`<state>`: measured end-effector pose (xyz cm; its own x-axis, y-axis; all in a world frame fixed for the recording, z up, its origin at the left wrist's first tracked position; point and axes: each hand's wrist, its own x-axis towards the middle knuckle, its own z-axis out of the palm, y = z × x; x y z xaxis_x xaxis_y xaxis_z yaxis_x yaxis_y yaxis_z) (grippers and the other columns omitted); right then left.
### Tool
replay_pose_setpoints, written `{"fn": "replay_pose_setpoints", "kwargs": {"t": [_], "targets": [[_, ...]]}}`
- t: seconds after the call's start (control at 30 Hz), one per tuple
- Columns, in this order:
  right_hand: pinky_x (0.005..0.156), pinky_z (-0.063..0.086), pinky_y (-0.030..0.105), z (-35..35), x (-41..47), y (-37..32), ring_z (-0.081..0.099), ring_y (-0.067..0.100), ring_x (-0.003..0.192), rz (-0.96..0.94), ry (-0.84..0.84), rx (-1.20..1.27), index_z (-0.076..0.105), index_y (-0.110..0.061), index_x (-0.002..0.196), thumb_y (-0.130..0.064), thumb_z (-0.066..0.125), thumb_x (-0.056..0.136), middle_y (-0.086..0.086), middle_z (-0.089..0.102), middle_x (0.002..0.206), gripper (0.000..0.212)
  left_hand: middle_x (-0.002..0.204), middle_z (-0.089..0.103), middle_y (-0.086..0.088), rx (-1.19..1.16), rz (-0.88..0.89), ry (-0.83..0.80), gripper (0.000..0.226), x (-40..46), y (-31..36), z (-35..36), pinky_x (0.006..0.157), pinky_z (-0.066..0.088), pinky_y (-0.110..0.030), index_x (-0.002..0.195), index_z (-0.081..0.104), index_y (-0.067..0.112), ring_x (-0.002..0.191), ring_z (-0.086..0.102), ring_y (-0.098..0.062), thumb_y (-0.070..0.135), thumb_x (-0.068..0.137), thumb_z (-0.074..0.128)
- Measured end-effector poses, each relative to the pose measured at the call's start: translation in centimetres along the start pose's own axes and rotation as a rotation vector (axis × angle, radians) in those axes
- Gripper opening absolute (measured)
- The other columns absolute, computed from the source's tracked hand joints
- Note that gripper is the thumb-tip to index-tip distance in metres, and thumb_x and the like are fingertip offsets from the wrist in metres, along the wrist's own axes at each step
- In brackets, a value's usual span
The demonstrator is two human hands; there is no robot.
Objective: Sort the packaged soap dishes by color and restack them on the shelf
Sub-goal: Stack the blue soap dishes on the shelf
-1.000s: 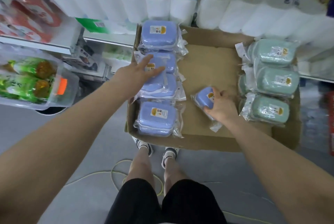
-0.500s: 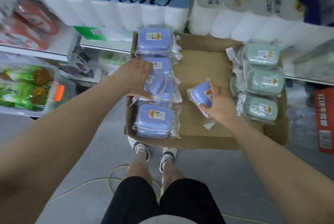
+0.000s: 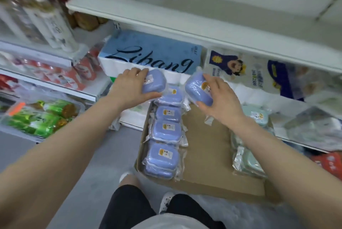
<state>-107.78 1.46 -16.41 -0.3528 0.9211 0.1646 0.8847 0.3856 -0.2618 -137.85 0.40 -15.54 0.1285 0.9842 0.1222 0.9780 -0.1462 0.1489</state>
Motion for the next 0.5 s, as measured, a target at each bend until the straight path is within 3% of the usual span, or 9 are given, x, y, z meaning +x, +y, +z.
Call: {"fn": "replay_pose_setpoints", "kwargs": {"t": [0.23, 0.5], "targets": [[0.092, 0.045, 0.043, -6.0, 9.7, -5.7, 0.052, 0.035, 0.112, -0.221, 0.189, -0.078, 0.035, -0.015, 0.148, -0.043, 0.068, 0.079, 0.012, 0.05, 0.133, 0.081, 0.118, 0.058, -0.015, 0.037, -0.018, 0.243, 0.1, 4.4, -6.0, -7.0, 0.092, 0.044, -0.044, 0.134, 0.05, 0.012, 0.103, 0.056, -0.039, 0.08, 0.062, 0.06], [0.098, 0.039, 0.036, -9.0, 22.2, -10.2, 0.045, 0.03, 0.118, -0.166, 0.253, -0.01, 0.034, -0.019, 0.149, -0.036, 0.072, 0.078, 0.009, 0.046, 0.135, 0.082, 0.122, 0.058, -0.007, -0.05, 0.022, 0.3, 0.089, 14.7, -13.4, -12.9, 0.095, 0.04, -0.04, 0.129, 0.047, 0.013, 0.11, 0.053, -0.031, 0.064, 0.062, 0.077]]}}
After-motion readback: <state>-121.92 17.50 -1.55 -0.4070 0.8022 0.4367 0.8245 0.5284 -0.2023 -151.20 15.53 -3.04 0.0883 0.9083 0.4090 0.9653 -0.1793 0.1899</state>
